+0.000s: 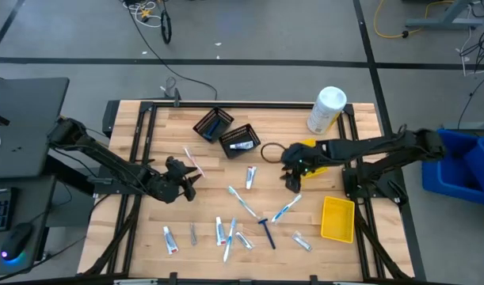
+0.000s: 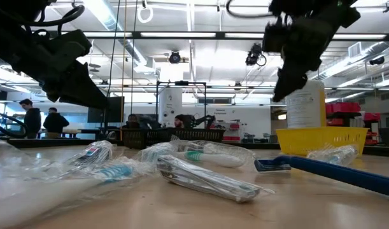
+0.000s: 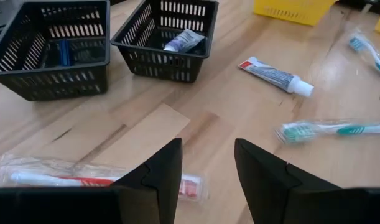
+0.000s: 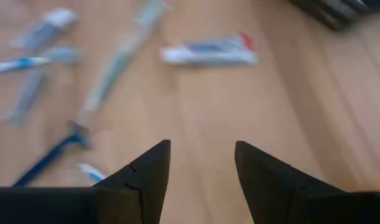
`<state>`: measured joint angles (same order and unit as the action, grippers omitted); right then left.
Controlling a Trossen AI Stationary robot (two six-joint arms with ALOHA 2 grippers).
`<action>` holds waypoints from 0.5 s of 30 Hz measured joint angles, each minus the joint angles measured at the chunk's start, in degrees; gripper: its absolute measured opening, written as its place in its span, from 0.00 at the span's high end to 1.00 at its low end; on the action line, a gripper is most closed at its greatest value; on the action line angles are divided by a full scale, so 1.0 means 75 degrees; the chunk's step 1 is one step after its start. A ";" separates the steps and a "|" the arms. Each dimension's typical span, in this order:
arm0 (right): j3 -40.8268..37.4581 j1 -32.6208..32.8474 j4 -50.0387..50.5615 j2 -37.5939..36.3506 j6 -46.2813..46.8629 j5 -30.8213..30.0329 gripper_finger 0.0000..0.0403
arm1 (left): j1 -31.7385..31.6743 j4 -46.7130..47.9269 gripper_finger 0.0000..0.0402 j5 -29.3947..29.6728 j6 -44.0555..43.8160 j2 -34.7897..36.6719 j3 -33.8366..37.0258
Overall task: Pick & Place Travel size toiletries
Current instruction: Put the blue toothbrush into the bottom yellow bin
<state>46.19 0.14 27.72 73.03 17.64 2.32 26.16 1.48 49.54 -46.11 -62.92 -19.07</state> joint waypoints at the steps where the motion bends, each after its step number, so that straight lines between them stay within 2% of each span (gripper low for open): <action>1: 0.0000 0.0132 -0.0208 0.0000 -0.0127 0.0047 0.54 | -0.0001 -0.0005 0.61 0.0000 0.0005 0.0000 -0.0003; 4: -0.0015 0.0516 -0.0793 0.0000 -0.0588 0.0101 0.55 | -0.0001 -0.0415 0.61 -0.0002 0.0677 0.0023 0.0003; 10: -0.0355 0.1022 -0.2101 0.0019 -0.1053 0.0113 0.54 | -0.0001 -0.1617 0.61 -0.0506 0.3414 0.0546 -0.0200; 15: -0.0709 0.1306 -0.2577 0.0170 -0.1336 0.0055 0.47 | -0.0001 -0.1616 0.61 -0.0940 0.4226 0.0899 -0.0468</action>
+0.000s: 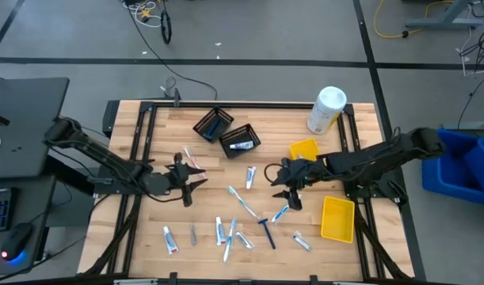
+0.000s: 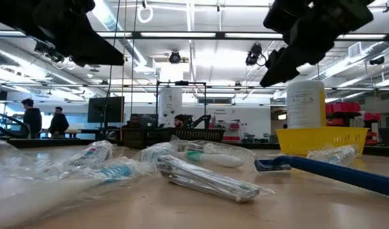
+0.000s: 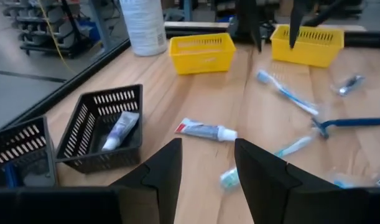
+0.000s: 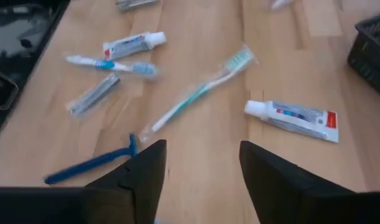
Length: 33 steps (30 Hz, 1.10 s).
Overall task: Pick & Place Travel size toiletries
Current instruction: Put the blue toothbrush into the bottom yellow bin
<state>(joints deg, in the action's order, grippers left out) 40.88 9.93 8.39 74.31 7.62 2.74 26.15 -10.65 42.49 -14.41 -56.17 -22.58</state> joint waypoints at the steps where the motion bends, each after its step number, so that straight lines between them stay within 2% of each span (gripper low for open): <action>1: -0.0146 0.0064 -0.0246 0.0046 -0.0103 -0.0029 0.45 | 0.0003 -0.0010 0.61 0.0030 0.0018 0.0039 -0.0022; 6: -0.0641 0.0472 -0.1487 0.0443 -0.0450 0.0121 0.41 | 0.0000 -0.0025 0.61 0.0290 -0.0021 0.0042 -0.0036; 16: -0.0226 0.1091 -0.0987 0.1043 -0.0744 0.0123 0.42 | -0.0284 -0.0096 0.61 0.0851 -0.0034 0.0209 -0.0036; 25: -0.0142 0.1712 -0.0546 0.2002 -0.0741 0.0043 0.40 | -0.1226 -0.0064 0.61 -0.1081 -0.0738 0.0342 -0.0036; 33: -0.0142 0.1795 -0.0529 0.2538 -0.0746 -0.0088 0.41 | -0.1303 -0.0051 0.61 -0.1243 -0.0616 0.0238 -0.0036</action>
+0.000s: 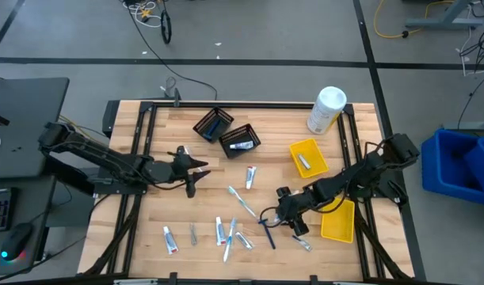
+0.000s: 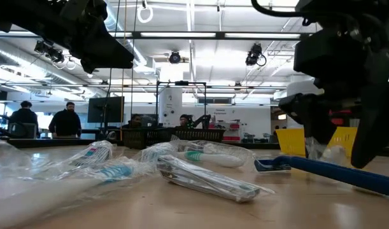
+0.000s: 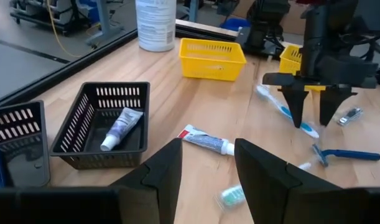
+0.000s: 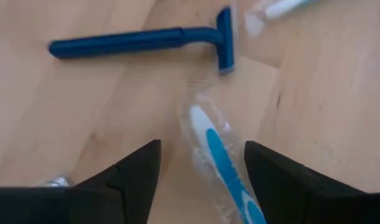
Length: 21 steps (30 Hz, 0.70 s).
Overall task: Pick & Place Travel size toiletries
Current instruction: Put the blue toothbrush into the bottom yellow bin
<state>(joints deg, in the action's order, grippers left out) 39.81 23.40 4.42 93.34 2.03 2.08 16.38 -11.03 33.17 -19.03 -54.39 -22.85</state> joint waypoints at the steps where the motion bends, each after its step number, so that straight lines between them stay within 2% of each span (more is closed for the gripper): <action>1: 0.0000 0.0000 0.0016 0.0018 -0.0002 -0.0057 0.41 | 0.0003 -0.0002 0.61 0.0005 0.0063 0.0000 0.0000; 14: 0.0000 -0.0055 0.0255 0.0017 -0.0556 -0.0143 0.48 | 0.0000 -0.0003 0.61 0.0024 0.0069 -0.0003 0.0000; 21: 0.0017 -0.0071 0.0453 0.0040 -0.0510 -0.0298 0.63 | 0.0000 -0.0003 0.61 0.0050 0.0021 -0.0003 0.0000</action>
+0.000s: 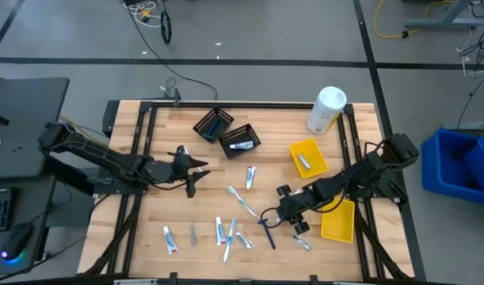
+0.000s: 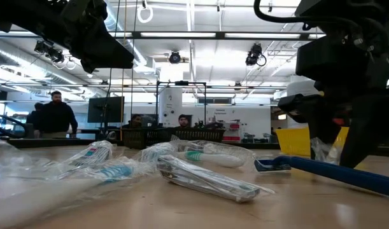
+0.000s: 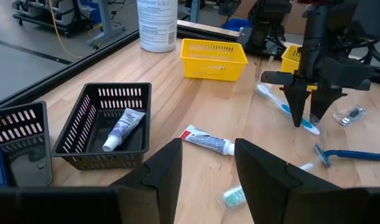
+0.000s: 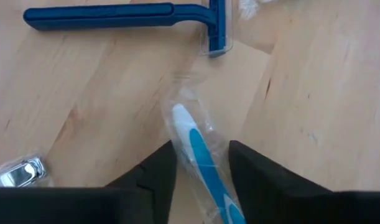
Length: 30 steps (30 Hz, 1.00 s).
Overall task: Pick & Place Travel size toiletries
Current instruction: Put the blue toothbrush into the bottom yellow bin
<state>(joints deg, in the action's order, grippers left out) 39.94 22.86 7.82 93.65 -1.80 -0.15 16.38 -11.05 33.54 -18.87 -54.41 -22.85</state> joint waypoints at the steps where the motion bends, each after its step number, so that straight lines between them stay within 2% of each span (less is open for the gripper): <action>1: 0.0000 0.0001 -0.0047 -0.0003 0.0006 -0.0004 0.66 | 0.0000 0.0000 0.61 0.0003 0.0001 0.0000 0.0000; 7: -0.0015 -0.0090 -0.0598 0.0020 0.0055 -0.0386 0.81 | 0.0003 0.0000 0.61 0.0003 0.0009 0.0000 0.0000; 12: 0.0550 -0.0284 -0.0383 -0.0034 0.0544 -0.0887 0.86 | 0.0003 0.0000 0.61 -0.0057 -0.0013 0.0000 0.0000; 15: 0.1144 -0.0408 0.0368 -0.0240 0.1505 -0.1272 0.86 | 0.0003 0.0000 0.61 -0.0204 -0.0023 -0.0001 0.0000; 21: 0.2310 -0.0535 0.2229 -0.0764 0.4633 -0.1988 0.87 | 0.0003 0.0000 0.61 -0.0221 -0.0023 -0.0003 0.0000; 25: 0.2654 -0.0485 0.2860 -0.1075 0.5291 -0.2242 0.88 | 0.0003 0.0005 0.61 -0.0227 0.0012 -0.0003 0.0000; 30: 0.2672 -0.0471 0.2894 -0.1388 0.5636 -0.2625 0.94 | 0.0003 0.0076 0.61 -0.0239 0.0028 -0.0003 0.0000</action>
<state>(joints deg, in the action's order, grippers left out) 59.99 19.33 29.52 83.24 40.47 -19.84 16.40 -10.48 31.75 -18.66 -54.43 -22.85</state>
